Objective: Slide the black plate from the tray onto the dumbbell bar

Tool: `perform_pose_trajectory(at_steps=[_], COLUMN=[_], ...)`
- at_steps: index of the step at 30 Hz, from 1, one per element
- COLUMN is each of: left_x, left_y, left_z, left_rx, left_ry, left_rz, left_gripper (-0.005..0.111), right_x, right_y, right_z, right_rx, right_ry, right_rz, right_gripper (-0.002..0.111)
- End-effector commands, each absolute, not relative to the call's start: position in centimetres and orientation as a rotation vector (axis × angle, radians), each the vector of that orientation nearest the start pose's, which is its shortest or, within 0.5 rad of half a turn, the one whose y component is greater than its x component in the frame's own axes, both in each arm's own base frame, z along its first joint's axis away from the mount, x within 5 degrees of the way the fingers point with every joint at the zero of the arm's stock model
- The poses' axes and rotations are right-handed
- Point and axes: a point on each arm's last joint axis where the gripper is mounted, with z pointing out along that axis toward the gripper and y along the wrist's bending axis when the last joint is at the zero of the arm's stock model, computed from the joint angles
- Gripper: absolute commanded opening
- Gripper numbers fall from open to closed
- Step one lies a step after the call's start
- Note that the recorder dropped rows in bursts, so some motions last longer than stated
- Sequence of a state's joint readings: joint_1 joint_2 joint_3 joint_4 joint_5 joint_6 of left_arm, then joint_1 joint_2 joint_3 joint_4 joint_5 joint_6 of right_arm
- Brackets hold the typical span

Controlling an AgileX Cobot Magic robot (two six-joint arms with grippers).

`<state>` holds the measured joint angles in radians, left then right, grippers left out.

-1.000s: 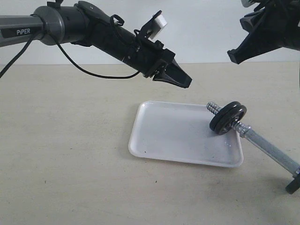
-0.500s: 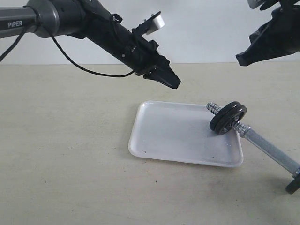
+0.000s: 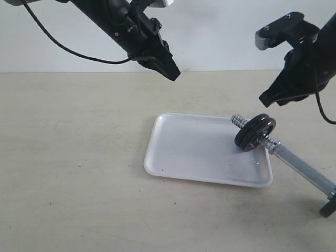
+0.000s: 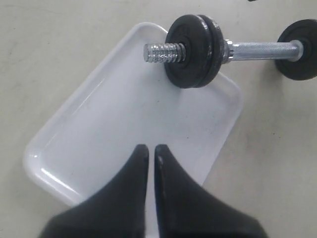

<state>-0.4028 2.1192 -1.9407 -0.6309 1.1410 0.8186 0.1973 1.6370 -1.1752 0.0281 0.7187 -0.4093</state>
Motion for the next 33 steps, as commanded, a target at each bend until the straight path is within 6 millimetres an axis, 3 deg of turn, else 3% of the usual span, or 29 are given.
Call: perform_pose_trajectory(at_steps=[1, 9, 15, 21, 27, 33], left_x=[40.6, 40.5, 39.8, 38.7, 35.1, 30.5], left_y=[-22.0, -21.6, -21.0, -20.0, -17.2, -14.8], left_z=[28.2, 27.9, 25.6, 24.3, 27.0, 27.8], left_rx=[1.291, 1.219, 1.237, 1.130, 0.925, 0.801], left_ry=[2.282, 2.376, 2.449, 2.408, 2.196, 2.139], left_rz=[-0.651, -0.624, -0.595, -0.507, -0.334, -0.307], left_gripper=[0.004, 0.004, 0.004, 0.004, 0.004, 0.004], right_x=[33.4, 32.8, 32.7, 32.7, 32.7, 33.0], right_y=[6.5, 6.3, 6.2, 6.2, 6.2, 6.3], right_z=[24.5, 24.3, 24.3, 24.3, 24.3, 24.4], right_rx=[-0.788, -0.813, -0.824, -0.821, -0.821, -0.805], right_ry=[2.637, 2.703, 2.720, 2.721, 2.722, 2.688], right_rz=[-0.039, -0.047, -0.055, -0.054, -0.054, -0.049], right_gripper=[0.000, 0.000, 0.000, 0.000, 0.000, 0.000])
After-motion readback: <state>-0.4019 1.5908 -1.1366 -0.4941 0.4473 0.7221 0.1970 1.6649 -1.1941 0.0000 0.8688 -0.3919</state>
